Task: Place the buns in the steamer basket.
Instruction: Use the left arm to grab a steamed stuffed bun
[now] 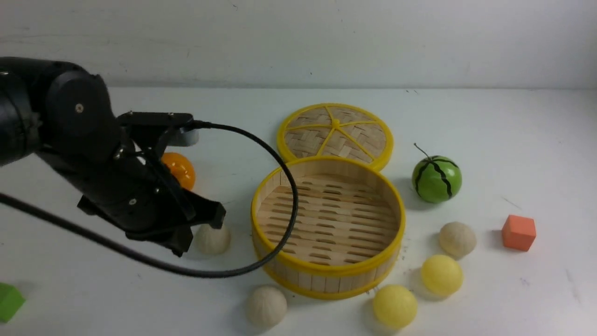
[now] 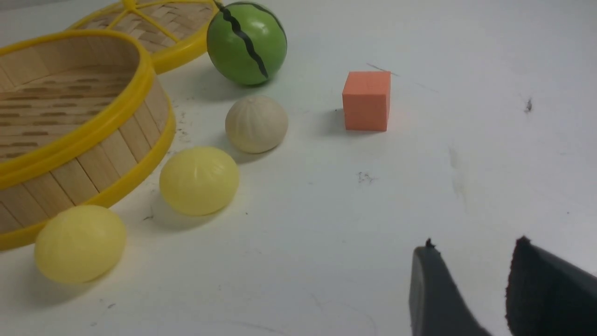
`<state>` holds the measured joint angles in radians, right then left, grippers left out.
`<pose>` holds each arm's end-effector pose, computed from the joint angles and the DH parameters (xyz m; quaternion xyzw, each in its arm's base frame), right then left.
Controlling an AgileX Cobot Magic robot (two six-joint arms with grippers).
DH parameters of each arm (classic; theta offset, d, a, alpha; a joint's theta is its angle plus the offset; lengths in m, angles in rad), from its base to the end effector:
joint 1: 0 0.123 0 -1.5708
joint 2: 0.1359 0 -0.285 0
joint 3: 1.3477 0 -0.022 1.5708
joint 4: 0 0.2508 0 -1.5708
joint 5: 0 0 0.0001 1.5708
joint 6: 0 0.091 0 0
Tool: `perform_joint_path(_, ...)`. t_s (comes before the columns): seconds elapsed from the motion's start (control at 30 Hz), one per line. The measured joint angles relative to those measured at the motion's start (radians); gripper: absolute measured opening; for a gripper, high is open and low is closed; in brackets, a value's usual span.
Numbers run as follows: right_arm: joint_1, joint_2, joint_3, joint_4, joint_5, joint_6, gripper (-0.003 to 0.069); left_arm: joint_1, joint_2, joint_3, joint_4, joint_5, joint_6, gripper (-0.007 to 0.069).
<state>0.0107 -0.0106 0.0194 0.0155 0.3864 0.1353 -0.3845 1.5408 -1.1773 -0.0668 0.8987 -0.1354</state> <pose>0.0522 0.0011 0.1725 0.0543 0.8054 0.0496 0.5882 0.2879 -0.1216 0.2753 0.1066 0.9742 -0.0792 0.1823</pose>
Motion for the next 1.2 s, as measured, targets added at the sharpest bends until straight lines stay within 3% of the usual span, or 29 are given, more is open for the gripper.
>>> perform_joint_path(0.33,0.0,0.0,0.0,0.0,0.0,0.0,0.0239,0.0,0.221,-0.175,0.023,0.014,0.014,-0.0004)
perform_joint_path(0.8,0.0,0.0,0.0,0.0,0.0,0.0,0.0239,0.0,0.345,-0.248,0.108,-0.037,0.03,0.0209)
perform_joint_path(1.2,0.0,0.0,0.0,0.0,0.0,0.0,0.0239,0.0,0.406,-0.249,0.138,-0.071,-0.02,0.0228)
